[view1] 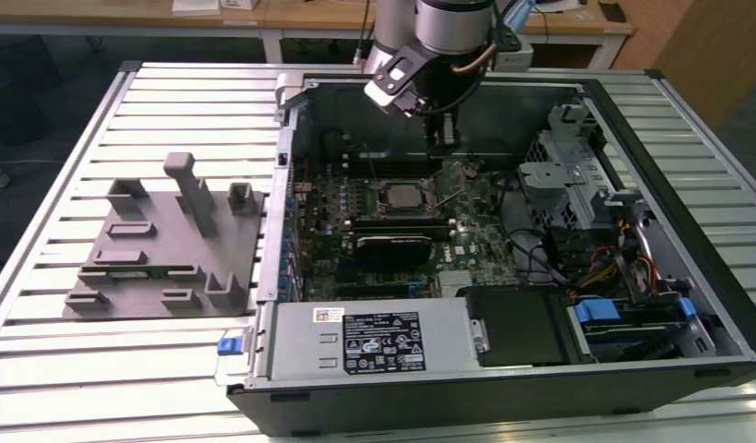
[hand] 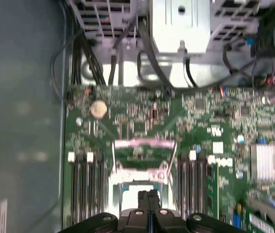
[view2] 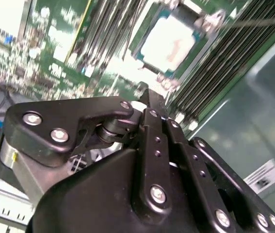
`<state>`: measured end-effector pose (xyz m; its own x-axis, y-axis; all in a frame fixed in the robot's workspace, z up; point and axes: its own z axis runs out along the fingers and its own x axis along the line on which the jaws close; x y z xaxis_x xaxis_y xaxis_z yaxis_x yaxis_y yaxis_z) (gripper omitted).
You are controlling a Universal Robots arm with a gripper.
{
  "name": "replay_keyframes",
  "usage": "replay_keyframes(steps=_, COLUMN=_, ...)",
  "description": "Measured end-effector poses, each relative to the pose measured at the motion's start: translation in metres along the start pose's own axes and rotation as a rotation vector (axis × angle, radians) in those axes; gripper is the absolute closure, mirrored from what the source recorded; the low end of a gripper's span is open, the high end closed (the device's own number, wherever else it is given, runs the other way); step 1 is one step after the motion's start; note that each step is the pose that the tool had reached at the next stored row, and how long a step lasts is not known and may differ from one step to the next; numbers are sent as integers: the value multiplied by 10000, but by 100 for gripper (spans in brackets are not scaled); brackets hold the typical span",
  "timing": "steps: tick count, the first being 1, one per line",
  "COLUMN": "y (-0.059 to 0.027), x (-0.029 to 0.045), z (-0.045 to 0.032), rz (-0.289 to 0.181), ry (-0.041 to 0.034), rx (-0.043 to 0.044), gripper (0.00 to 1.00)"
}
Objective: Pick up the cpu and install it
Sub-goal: 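Close the cpu cover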
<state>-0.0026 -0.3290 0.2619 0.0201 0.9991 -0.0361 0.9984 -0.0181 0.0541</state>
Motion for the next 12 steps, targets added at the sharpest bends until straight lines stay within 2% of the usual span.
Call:
replay_keyframes(steps=7, y=280, x=10, z=16, rz=-2, ry=0, rx=0, gripper=89)
replay_keyframes(steps=12, y=417, x=15, z=24, rz=-1, ry=-1, rx=1, gripper=89)
